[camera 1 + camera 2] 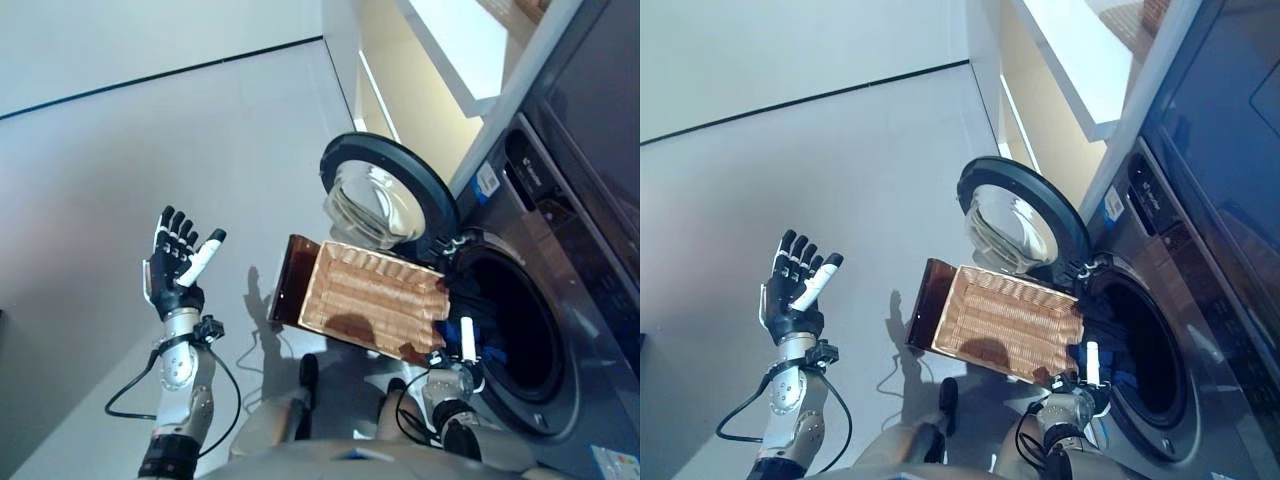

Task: Pick up the clothes and place them into the washing machine

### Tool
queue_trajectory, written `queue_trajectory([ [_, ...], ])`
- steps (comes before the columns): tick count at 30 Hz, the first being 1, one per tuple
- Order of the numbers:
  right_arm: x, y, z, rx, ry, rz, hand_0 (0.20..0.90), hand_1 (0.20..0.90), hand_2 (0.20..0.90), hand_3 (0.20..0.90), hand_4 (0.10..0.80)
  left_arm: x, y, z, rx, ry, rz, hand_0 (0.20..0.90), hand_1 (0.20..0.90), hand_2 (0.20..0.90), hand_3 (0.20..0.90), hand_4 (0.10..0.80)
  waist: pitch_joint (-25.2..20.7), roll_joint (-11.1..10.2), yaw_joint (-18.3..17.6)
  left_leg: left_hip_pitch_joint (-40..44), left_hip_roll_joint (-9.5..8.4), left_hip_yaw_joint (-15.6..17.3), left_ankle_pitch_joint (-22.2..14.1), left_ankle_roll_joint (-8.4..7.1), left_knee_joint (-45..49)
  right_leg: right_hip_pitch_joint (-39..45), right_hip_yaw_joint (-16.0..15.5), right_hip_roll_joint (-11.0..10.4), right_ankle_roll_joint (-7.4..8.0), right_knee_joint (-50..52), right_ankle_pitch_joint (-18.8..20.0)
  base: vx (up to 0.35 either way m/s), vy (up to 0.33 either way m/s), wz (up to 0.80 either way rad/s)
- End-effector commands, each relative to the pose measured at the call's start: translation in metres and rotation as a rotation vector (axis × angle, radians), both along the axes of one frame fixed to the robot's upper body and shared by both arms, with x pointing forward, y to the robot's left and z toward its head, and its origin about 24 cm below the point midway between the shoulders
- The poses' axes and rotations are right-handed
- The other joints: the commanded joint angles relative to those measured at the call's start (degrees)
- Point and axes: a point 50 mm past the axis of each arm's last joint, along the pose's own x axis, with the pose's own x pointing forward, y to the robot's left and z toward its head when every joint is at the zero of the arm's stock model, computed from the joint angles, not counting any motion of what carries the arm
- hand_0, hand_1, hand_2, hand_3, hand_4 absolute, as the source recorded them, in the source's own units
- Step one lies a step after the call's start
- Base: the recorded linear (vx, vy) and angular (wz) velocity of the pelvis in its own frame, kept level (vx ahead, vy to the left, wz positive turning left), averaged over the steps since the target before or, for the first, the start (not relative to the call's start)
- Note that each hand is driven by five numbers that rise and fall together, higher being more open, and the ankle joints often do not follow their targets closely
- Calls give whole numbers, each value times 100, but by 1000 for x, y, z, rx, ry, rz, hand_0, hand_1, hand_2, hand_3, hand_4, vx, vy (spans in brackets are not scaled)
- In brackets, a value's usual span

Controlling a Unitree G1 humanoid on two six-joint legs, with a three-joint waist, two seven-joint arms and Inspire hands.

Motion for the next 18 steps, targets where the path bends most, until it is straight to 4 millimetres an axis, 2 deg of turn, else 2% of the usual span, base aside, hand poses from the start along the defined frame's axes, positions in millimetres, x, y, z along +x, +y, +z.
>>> queue_trajectory([
  [1, 9, -20, 14, -92, -25, -77, 900, 900, 900, 900, 800, 11, 6, 43, 8, -254, 55, 900, 900, 900, 900, 800, -106, 149, 14, 205, -458, 99, -1058, -257, 881, 407, -67, 471, -377, -1510, 933, 55, -47, -13],
  [2, 6, -21, 13, -96, -15, -81, 900, 900, 900, 900, 800, 9, 4, 42, 5, -251, 50, 900, 900, 900, 900, 800, -27, 158, 26, 113, -419, 141, -1140, -324, 1347, 525, -73, 461, -433, -1513, 918, 47, -48, -12],
  [3, 5, -21, 13, -100, -12, -83, 900, 900, 900, 900, 800, 8, 5, 41, 8, -243, 55, 900, 900, 900, 900, 800, 114, 165, 80, -68, -401, -11, -1189, -381, 1899, 596, 0, 480, -510, -1460, 843, -89, 6, -25],
  [4, 9, -23, 15, -107, -19, -93, 900, 900, 900, 900, 800, 9, 5, 42, 7, -242, 62, 900, 900, 900, 900, 800, 318, 183, 145, -538, -389, -365, -1055, -445, 2228, 522, 143, 463, -564, -1413, 874, -107, 70, -37],
  [5, 11, -23, 17, -100, -26, -111, 900, 900, 900, 900, 800, 9, 6, 41, 5, -237, 71, 900, 900, 900, 900, 800, 302, 209, 134, -713, -206, -449, -957, -450, 1981, 476, 189, 459, -507, -1432, 842, -104, 74, -37],
  [6, 11, -23, 17, -101, -27, -111, 900, 900, 900, 900, 800, 9, 6, 41, 4, -238, 71, 900, 900, 900, 900, 800, 276, 204, 138, -715, -204, -451, -934, -455, 1928, 448, 191, 459, -509, -1435, 846, -5, 79, -17],
  [7, 13, -23, 18, -98, -35, -126, 900, 900, 900, 900, 800, 9, 5, 41, 3, -236, 71, 900, 900, 900, 900, 800, 289, 264, 122, -854, 13, -430, -704, -484, 1655, 412, 227, 468, -452, -1430, 817, -6, 79, -7],
  [8, 18, -25, 21, -92, -51, -143, 900, 900, 900, 900, 800, 12, 3, 43, -8, -248, 64, 900, 900, 900, 900, 800, 281, 356, 112, -936, 203, -255, -449, -510, 1128, 296, 224, 497, -426, -1408, 808, -20, 130, 0],
  [10, 27, -24, 26, -86, -71, -137, 900, 900, 900, 900, 800, 16, -1, 47, -10, -263, 47, 900, 900, 900, 900, 800, 305, 531, 82, -868, 305, -152, -290, -514, 750, -58, 227, 494, -405, -1129, 780, -46, 191, -14],
  [12, 36, -23, 31, -90, -100, -112, 900, 900, 900, 900, 800, 19, -3, 51, -12, -281, 43, 900, 900, 900, 900, 800, 331, 624, 58, -878, 228, -78, -287, -473, 638, -369, 315, 434, -401, -959, 815, -52, 236, -26],
  [15, 45, -26, 38, -89, -123, -110, 900, 900, 900, 900, 800, 23, -6, 57, -5, -310, 25, 900, 900, 900, 900, 800, 321, 684, 111, -954, -4, 136, -382, -370, 656, -572, 522, 261, -334, -958, 894, 12, 262, -36],
  [18, 54, -27, 44, -95, -142, -104, 900, 900, 900, 900, 800, 22, -6, 63, 3, -338, 24, 900, 900, 900, 900, 800, 405, 750, 212, -954, -90, 356, -441, -301, 663, -758, 519, 131, -253, -876, 1010, 24, 202, -46],
])
